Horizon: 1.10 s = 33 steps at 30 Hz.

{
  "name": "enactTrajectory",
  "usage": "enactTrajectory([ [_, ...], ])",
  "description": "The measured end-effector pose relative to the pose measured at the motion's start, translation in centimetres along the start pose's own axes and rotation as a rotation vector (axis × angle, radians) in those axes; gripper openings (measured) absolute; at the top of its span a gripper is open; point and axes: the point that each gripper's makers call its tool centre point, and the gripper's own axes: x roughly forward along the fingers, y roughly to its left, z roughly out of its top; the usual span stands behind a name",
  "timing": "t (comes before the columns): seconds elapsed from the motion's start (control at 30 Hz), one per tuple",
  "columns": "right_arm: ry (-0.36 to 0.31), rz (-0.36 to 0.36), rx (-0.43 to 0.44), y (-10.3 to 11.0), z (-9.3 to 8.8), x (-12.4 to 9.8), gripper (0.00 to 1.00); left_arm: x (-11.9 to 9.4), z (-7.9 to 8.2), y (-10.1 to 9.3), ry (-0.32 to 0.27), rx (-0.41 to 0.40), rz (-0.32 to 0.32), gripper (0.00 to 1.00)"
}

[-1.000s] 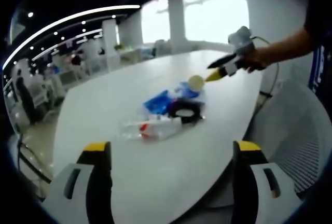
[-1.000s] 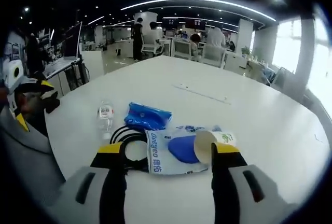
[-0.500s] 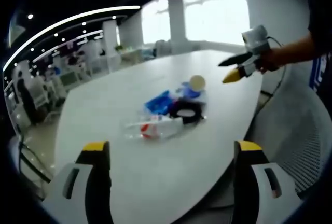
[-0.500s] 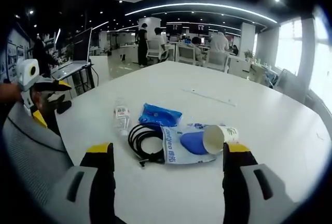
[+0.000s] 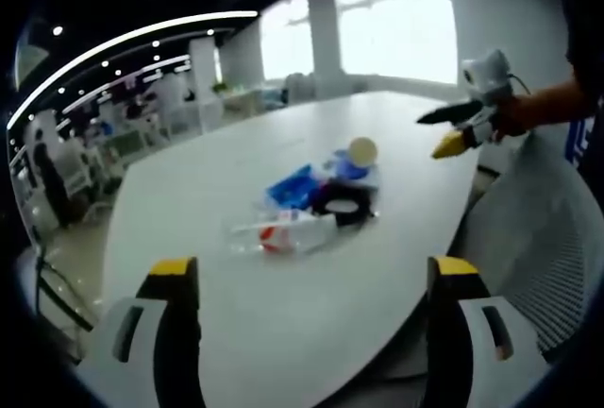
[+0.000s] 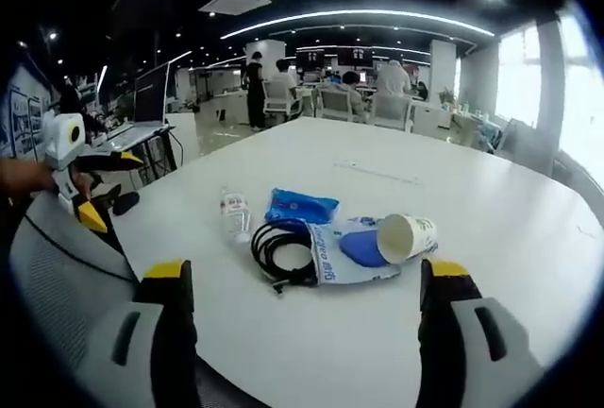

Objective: Arrange the tabletop items into an orderly group along one side of the table until the central work area is clear of visible clutter.

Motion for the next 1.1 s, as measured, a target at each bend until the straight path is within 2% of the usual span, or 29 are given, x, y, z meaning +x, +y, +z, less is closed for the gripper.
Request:
enactTrajectory([
  [0.2, 0.006, -0.018, -0.015, 0.4, -0.8, -0.7, 1.00, -0.1, 0.2, 0.2, -0.011, -0.009, 0.009, 0.99],
  [0.33, 0.012, -0.031, -0.062, 0.3, -1.0, -1.0, 1.00, -0.1, 0.2, 0.2, -0.009, -0.006, 0.013, 0.99],
  [0.77, -0.011, -0.035, -0.014, 0.2, -1.5, -1.5, 1.00, 0.1, 0.0, 0.2, 0.009, -0.003, 0.005, 1.00],
  [0.97, -0.005, -0.035, -0.016, 0.2, -1.7, -1.5, 1.00, 0.4, -0.1, -0.4, 0.030, 0.021, -0.028, 1.00],
  [1.1, -0.006, -0.030, -0.023, 0.3, -1.7, -1.4, 1.00, 1.0, -0.1, -0.2, 0.048, 0.068, -0.043, 1.00],
])
